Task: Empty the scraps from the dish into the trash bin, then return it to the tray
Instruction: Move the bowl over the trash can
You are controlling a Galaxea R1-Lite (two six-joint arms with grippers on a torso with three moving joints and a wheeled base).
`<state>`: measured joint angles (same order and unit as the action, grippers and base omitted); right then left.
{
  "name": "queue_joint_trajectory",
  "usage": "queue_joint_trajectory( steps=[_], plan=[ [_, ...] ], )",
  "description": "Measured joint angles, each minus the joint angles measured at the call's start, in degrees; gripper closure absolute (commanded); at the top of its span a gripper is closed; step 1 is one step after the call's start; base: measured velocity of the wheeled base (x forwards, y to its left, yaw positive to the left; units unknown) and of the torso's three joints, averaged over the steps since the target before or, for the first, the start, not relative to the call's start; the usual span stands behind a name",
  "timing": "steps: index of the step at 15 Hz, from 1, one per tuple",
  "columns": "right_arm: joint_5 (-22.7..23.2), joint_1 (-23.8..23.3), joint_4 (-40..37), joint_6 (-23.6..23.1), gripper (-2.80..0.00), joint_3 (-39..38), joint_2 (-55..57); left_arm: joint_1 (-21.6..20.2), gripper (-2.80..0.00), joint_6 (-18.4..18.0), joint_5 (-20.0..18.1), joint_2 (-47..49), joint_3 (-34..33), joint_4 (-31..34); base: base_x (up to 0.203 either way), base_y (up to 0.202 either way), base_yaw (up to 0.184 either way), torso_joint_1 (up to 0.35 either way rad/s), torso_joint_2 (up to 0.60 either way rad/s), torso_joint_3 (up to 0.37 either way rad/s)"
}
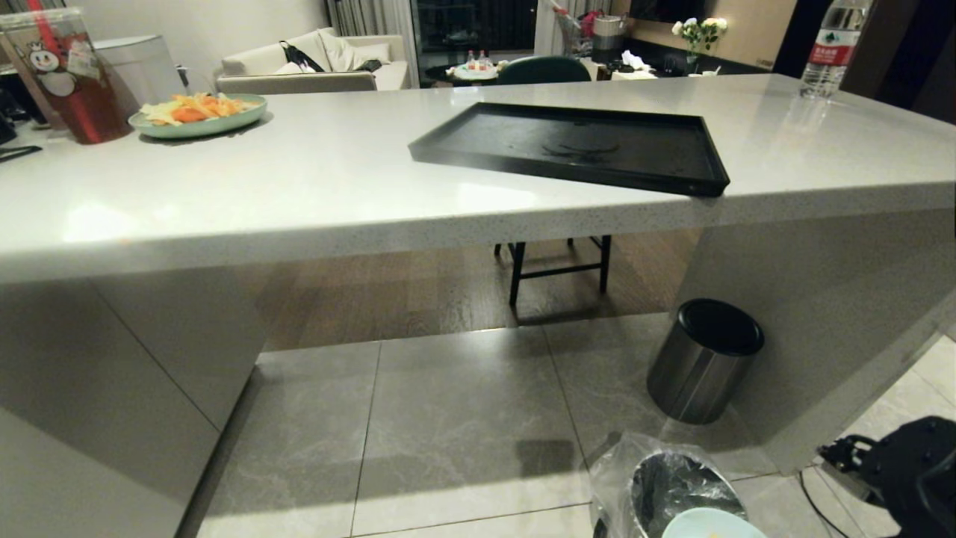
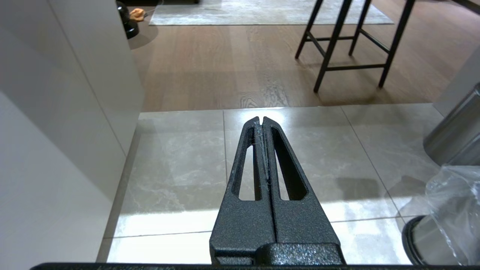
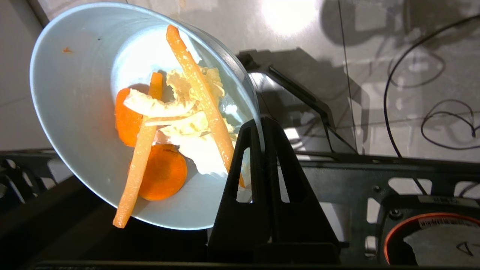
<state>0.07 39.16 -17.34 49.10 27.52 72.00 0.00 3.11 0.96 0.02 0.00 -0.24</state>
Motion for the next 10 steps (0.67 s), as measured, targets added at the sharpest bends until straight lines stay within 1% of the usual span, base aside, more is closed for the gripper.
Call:
queue_joint_trajectory(
  steps=[7,10],
  plan=[
    [-0.05,0.09,-0.02,-0.01,0.00,1.36,0.79,0.00,0.00,0.02,-0.02,0.00,0.00,0.02,0.000,0.000,0.000,0.000,0.00,0.000],
    [0.00,0.09,-0.13,-1.45,0.00,1.51,0.74,0.00,0.00,0.04,-0.02,0.00,0.00,0.02,0.000,0.000,0.000,0.000,0.00,0.000]
  ],
)
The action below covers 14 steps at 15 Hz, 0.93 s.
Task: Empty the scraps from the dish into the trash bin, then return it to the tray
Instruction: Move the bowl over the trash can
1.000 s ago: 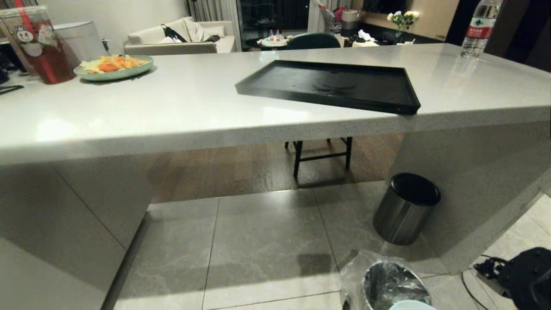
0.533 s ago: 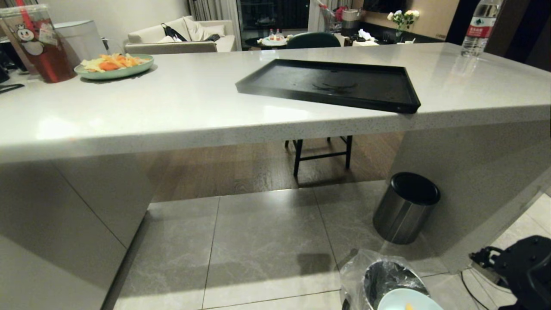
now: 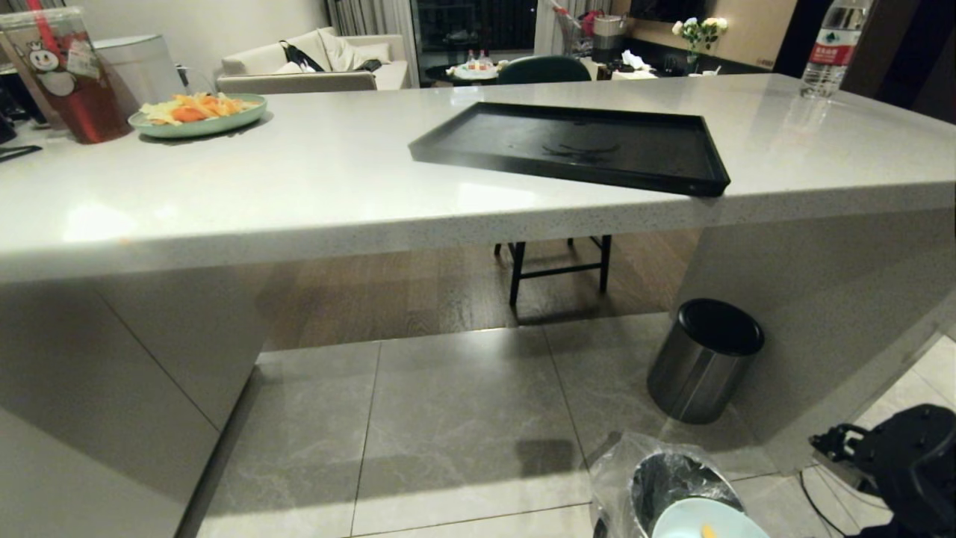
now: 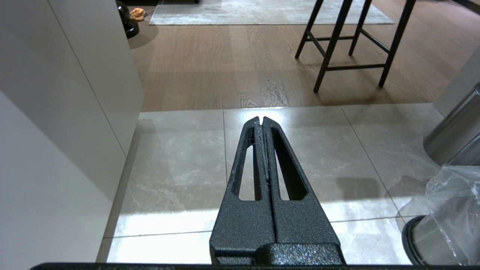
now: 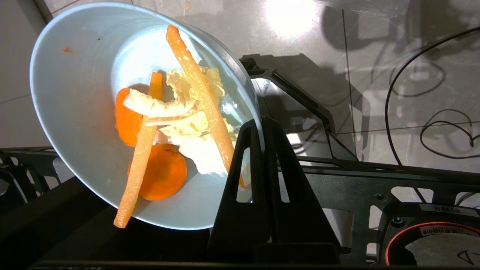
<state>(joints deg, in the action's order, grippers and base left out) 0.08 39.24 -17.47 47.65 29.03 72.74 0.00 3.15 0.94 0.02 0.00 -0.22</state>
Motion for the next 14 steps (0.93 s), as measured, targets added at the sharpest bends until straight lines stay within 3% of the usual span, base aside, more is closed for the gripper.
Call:
queue_joint_trajectory(
  steps=[14],
  plan=[
    [0.33,-0.07,0.05,0.41,0.00,0.55,0.07,0.00,0.00,0.00,0.00,0.00,0.00,-0.08,0.000,0.000,0.000,0.000,0.00,0.000]
  ],
)
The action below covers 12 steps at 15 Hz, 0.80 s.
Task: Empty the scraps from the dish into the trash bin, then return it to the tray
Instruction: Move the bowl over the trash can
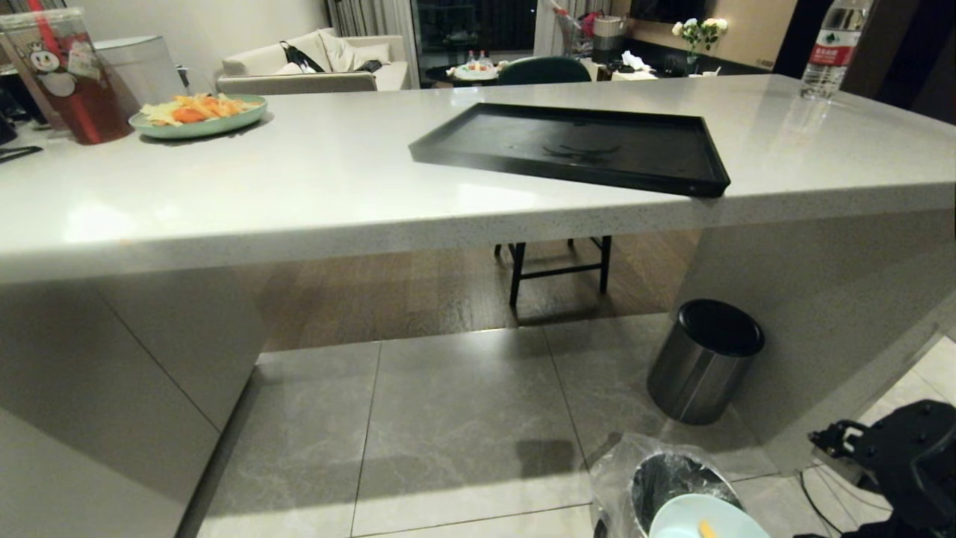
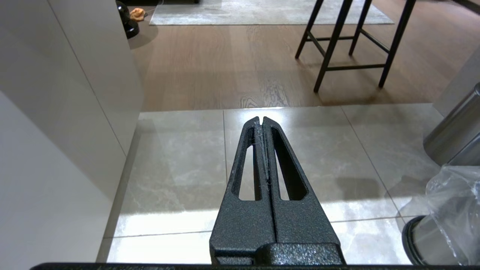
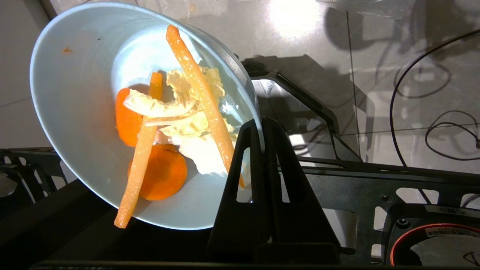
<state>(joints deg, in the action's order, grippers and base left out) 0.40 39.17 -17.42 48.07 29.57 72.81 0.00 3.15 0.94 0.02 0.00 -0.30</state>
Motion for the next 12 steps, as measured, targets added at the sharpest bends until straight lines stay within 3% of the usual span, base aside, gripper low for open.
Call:
queue_joint_trajectory(
  steps=[3,12],
  plan=[
    [0.04,0.05,0.09,0.06,0.00,0.00,0.14,0.07,0.00,-0.02,0.05,0.00,0.00,0.08,0.002,0.009,-0.070,0.001,0.00,0.002],
    [-0.16,0.00,-0.03,0.02,0.00,0.05,0.17,0.00,0.00,-0.03,0.00,0.00,0.00,0.05,0.000,0.009,-0.172,0.004,0.00,0.001]
  ],
)
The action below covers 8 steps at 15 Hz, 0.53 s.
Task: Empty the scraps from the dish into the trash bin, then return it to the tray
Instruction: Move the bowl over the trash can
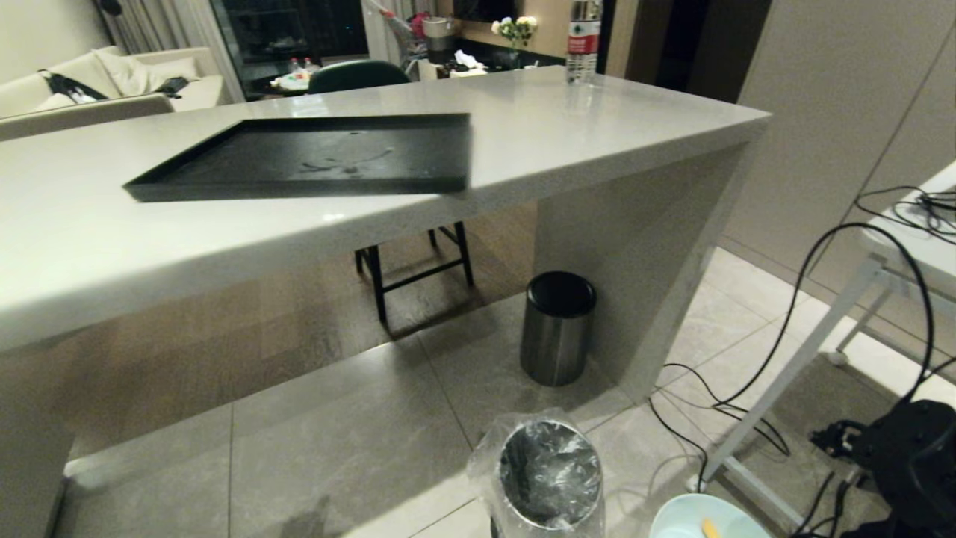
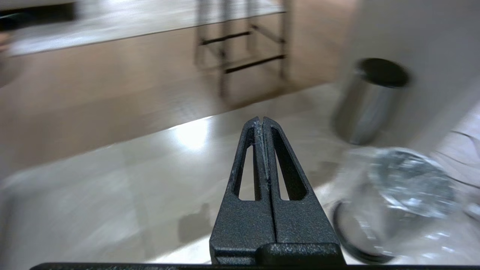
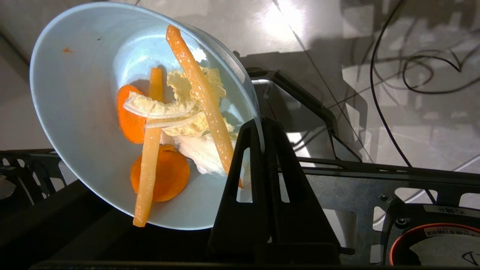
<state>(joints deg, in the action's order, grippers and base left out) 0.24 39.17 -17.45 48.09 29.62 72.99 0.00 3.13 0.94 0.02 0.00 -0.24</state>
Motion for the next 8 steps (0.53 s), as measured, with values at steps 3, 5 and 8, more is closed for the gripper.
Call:
queue_joint_trajectory(
  steps=[3,5,8],
  plan=[
    [-0.01,0.00,0.00,-0.08,0.00,0.09,0.02,0.00,0.00,-0.01,0.00,0.00,0.00,0.02,-0.001,0.008,-0.134,0.001,0.00,0.002],
    [0.00,0.00,0.06,-0.09,0.00,0.09,0.47,0.00,0.00,-0.02,-0.01,0.00,0.00,0.00,0.000,0.000,0.000,0.000,0.00,0.000],
    [0.00,0.00,0.81,-0.11,0.00,0.20,1.18,0.02,0.00,0.01,0.03,0.00,0.00,0.02,0.000,0.000,0.000,0.000,0.00,0.000]
  ],
)
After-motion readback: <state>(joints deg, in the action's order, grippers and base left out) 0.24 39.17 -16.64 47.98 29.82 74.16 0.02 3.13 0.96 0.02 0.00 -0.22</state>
